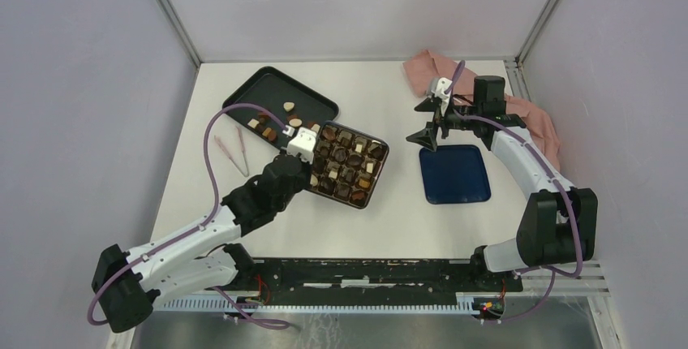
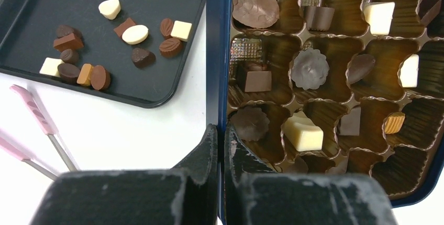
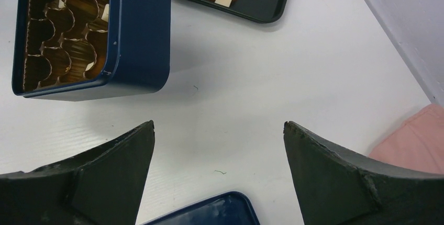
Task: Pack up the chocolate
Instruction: Place the packing box at the center of the board.
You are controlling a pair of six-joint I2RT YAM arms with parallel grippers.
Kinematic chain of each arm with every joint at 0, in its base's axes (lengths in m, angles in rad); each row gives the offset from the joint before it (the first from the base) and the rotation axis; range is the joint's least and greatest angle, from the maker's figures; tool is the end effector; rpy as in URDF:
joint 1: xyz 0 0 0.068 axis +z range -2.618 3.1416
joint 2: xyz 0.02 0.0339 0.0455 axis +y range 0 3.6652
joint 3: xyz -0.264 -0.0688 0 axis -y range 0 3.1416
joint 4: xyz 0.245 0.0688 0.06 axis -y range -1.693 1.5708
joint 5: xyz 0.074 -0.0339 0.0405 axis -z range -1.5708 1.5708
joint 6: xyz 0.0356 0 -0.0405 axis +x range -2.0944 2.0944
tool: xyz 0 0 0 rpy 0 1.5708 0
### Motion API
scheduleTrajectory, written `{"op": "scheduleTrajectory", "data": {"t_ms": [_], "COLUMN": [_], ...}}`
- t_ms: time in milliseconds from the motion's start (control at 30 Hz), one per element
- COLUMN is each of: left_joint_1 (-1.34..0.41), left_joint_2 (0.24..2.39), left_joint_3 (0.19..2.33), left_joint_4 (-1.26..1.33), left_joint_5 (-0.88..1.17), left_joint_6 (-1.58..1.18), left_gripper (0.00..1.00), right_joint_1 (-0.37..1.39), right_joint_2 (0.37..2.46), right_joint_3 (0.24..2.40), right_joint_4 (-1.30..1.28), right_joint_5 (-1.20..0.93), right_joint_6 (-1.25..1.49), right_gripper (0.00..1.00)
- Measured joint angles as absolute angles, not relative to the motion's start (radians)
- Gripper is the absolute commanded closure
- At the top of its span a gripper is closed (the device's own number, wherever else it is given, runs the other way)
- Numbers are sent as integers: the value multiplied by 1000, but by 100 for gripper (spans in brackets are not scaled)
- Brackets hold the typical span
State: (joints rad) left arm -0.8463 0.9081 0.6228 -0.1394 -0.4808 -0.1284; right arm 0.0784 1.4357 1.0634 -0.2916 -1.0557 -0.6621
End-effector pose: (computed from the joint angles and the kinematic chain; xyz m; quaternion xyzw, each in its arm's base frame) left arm 0.1487 -0.1432 0.2667 0.1658 0.8094 -0.0698 0.5590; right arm 0.3032 0.0549 0.2855 -0.4867 0.6441 0.3247 0.4927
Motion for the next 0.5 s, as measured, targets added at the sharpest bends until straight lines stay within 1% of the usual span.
{"op": "scheduleTrajectory", "data": {"t_ms": [300, 400, 500], "left_joint_1": [-847, -847, -846], "left_joint_2": [965, 1000, 1067], "left_joint_3": [587, 586, 608], "left_joint_4": [-76, -77, -103], "left_joint_5": [-496, -496, -488], "left_joint_6": [-144, -196, -275], "left_gripper": [98, 98, 98], "right_joint_1": [73, 71, 62], "right_joint_2": [1434, 1417, 1389], "right_joint_3": [1038, 991, 915], "right_joint_4": [-255, -192, -82], "right_joint_5": [-1016, -953, -860], "right_joint_6": [-655, -631, -549], "right_gripper": [2, 2, 2]}}
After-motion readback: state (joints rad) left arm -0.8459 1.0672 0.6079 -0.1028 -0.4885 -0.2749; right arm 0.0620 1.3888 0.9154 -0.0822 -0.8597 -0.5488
